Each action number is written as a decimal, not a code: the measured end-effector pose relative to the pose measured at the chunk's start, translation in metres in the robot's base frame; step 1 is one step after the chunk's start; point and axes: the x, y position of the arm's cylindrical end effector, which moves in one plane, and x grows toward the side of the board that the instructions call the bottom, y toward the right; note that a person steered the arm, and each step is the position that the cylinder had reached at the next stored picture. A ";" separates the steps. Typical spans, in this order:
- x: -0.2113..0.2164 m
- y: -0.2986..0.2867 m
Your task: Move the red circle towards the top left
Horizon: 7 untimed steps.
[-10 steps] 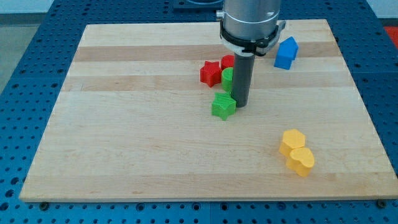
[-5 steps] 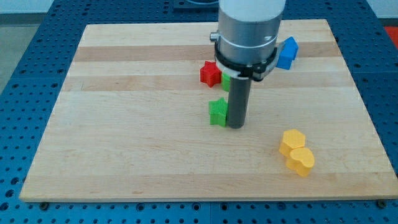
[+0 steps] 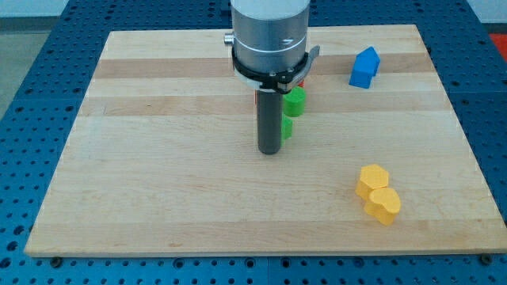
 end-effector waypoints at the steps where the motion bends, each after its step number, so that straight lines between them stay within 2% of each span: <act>1: -0.010 0.000; 4: -0.036 0.001; 7: -0.028 0.088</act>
